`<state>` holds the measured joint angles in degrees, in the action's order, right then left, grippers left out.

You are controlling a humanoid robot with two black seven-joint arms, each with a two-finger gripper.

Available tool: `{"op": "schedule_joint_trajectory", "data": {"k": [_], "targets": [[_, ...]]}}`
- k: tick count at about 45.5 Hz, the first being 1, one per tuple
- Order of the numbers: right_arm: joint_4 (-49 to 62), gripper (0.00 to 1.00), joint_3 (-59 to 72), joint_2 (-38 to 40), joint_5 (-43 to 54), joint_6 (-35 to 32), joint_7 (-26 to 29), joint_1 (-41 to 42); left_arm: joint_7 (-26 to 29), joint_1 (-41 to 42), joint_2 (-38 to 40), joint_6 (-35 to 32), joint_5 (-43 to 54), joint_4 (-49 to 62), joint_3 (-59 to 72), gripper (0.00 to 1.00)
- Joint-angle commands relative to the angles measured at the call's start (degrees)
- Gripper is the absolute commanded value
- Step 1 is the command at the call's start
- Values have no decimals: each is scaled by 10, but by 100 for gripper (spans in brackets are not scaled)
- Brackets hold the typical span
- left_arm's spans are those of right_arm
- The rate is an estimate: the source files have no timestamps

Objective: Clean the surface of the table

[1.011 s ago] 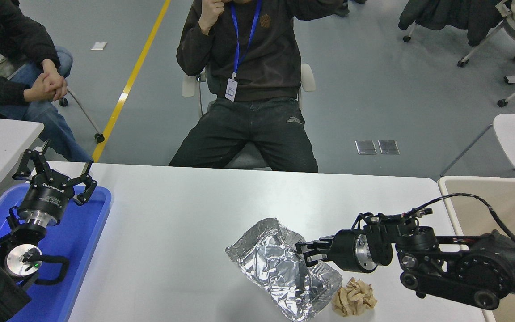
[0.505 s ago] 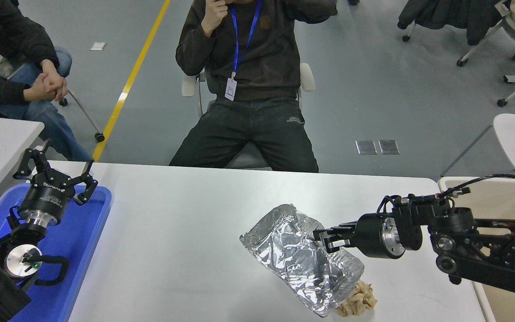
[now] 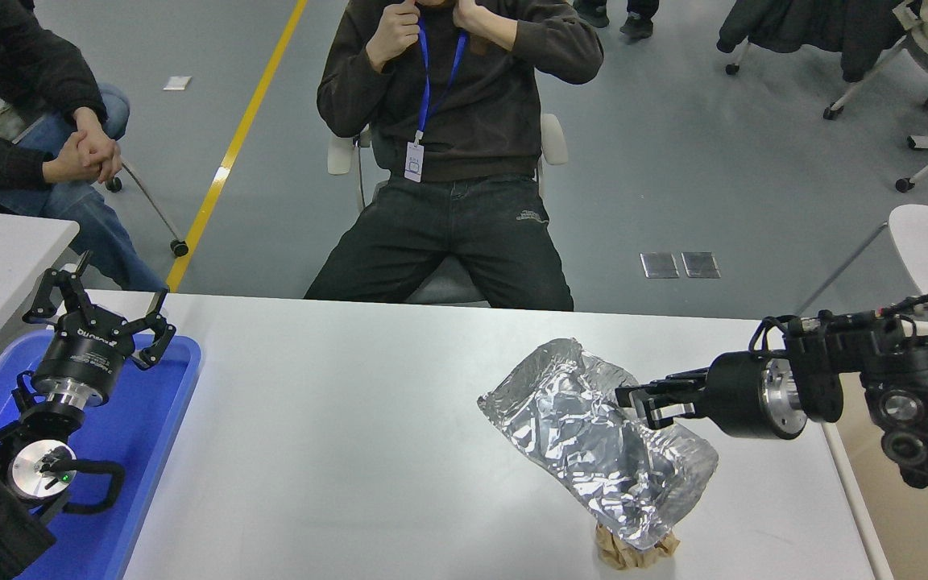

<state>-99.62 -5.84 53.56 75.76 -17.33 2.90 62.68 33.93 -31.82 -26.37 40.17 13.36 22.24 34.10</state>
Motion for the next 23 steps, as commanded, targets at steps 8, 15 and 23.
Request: {"op": "schedule_joint_trajectory", "data": {"k": [8,15,23], "targets": [[14,0,-35,58,-25,-24,-4,27,0,0,0,0,0,0,0,100],[70,0,-43,78,-25,-24,-17,25,0,0,0,0,0,0,0,100],[161,0,-43,85,-30,-24,-69,24,0,0,0,0,0,0,0,100]]}}
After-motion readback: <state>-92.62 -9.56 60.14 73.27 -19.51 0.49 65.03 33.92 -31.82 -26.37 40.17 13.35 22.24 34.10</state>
